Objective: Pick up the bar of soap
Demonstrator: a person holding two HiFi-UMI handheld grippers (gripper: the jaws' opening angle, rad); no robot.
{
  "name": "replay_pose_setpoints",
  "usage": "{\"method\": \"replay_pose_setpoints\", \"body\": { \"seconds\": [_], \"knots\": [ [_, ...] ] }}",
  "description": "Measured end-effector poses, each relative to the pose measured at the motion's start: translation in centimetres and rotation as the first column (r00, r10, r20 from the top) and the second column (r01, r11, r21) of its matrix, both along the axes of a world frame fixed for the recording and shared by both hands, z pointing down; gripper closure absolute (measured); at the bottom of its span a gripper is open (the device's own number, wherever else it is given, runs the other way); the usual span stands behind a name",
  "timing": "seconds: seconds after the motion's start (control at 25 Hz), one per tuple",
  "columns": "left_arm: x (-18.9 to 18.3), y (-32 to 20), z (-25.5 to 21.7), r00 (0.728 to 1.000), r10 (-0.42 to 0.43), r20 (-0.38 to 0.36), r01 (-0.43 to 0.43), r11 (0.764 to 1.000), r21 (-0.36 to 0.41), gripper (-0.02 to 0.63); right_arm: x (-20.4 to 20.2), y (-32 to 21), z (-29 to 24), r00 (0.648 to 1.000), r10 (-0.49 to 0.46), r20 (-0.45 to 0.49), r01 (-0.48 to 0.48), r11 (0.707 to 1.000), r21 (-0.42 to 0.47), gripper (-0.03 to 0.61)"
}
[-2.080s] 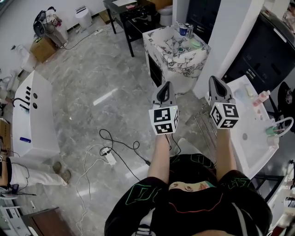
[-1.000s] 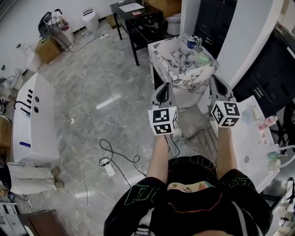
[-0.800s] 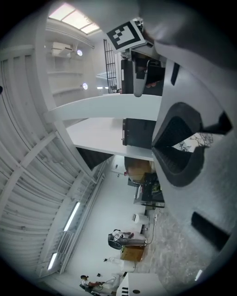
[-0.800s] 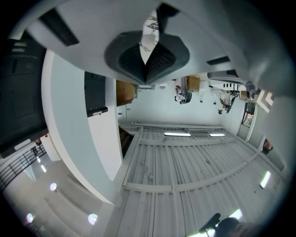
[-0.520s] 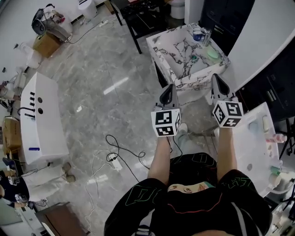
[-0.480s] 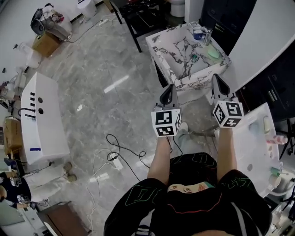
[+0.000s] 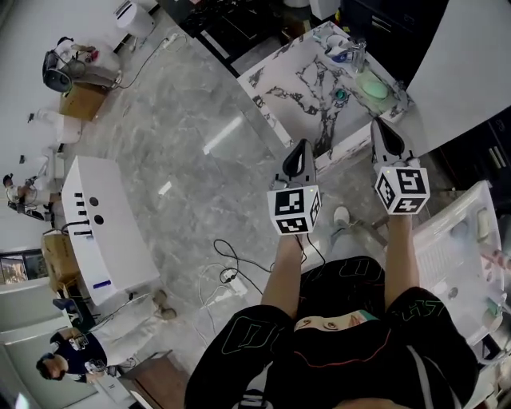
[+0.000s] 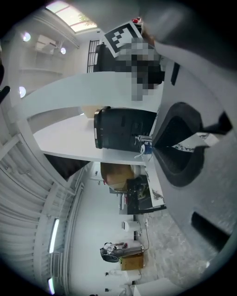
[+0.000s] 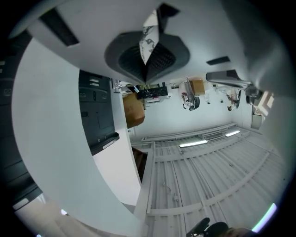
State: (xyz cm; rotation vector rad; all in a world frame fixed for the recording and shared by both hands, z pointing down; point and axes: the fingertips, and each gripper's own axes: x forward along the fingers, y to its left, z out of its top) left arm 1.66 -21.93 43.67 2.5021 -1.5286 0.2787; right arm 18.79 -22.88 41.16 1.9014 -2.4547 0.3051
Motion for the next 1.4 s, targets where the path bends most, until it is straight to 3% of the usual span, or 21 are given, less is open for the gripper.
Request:
{"method": "replay_pose_setpoints", "body": {
  "seconds": [0.24,0.6,0.88,1.12,1.4],
  "knots": [
    [2.0,-3.0,-0.9,1.0,0.023,0.01,-0.023,1.0,0.02,0.606,0.4,-3.0,-1.1,0.999,-0.03,-0.032,0.031,0.999,0.031,0.572],
    [2.1,-4.6,-0.2,1.0,0.022,-0.013,-0.021,1.0,0.012,0.606,-1.0,-4.2,-2.1,0.993,-0.094,-0.072,0.098,0.993,0.058,0.572],
    [4.9,-7.4,-1.1,0.994,0.094,-0.052,-0.092,0.995,0.045,0.606,2.1,-4.8,-4.0,0.994,-0.025,-0.111,0.035,0.995,0.096,0.574],
    [8.9,-9.2,0.1,0.978,0.197,-0.065,-0.197,0.98,0.008,0.606,4.9,-5.9,-2.4,0.991,0.051,-0.122,-0.047,0.998,0.038,0.572],
    [9.4,-11.7,2.6,0.971,0.225,-0.08,-0.229,0.972,-0.055,0.606,6.7,-8.0,0.7,0.984,0.067,-0.164,-0.075,0.996,-0.045,0.572]
  ]
}}
